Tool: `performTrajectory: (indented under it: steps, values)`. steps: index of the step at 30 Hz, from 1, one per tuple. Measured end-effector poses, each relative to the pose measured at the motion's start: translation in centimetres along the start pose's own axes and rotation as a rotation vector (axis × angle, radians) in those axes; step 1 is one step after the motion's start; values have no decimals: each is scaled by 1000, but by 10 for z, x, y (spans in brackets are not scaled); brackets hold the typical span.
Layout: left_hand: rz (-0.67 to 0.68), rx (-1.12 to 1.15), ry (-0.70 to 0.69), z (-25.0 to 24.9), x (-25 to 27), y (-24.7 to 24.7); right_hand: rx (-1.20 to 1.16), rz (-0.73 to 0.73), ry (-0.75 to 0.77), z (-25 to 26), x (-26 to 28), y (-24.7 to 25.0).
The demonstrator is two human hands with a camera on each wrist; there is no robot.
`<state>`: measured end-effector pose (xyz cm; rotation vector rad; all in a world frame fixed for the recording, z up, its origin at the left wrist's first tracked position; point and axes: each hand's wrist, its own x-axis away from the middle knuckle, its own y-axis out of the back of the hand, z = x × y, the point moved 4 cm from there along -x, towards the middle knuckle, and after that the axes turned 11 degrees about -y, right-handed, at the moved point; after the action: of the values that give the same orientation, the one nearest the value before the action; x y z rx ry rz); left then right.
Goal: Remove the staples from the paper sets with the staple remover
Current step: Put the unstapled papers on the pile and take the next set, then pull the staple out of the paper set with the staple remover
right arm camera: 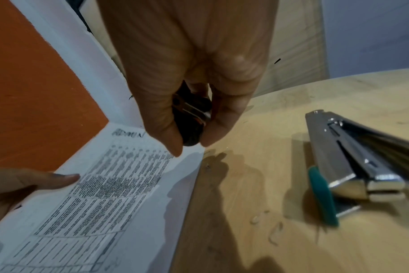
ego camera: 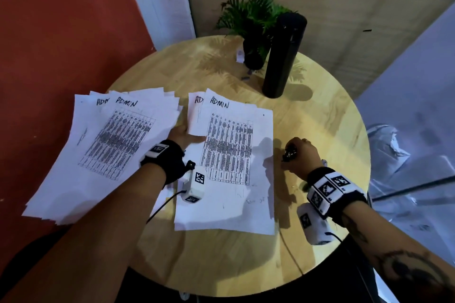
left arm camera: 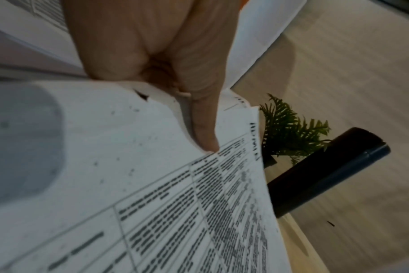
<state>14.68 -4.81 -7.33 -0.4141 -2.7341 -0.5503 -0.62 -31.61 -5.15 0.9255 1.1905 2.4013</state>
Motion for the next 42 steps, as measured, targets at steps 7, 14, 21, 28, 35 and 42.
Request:
performTrajectory:
  steps: [7, 14, 21, 28, 35, 42]
  values:
    - [19, 212, -179, -17, 11, 3, -2, -16, 5, 1, 4, 10]
    - [14, 331, -290, -51, 38, 18, -452, -80, 198, 39, 10, 62]
    - [53, 398, -449, -95, 69, 39, -99, -164, 659, 143, 74, 151]
    - [136, 393, -509, -129, 103, 49, 178, -90, 693, 185, 115, 180]
    - [66, 294, -735, -195, 161, 70, 189, -140, 775, 194, 170, 208]
    - [-68, 358, -954, -250, 219, 86, 90, -179, 808, 199, 221, 240]
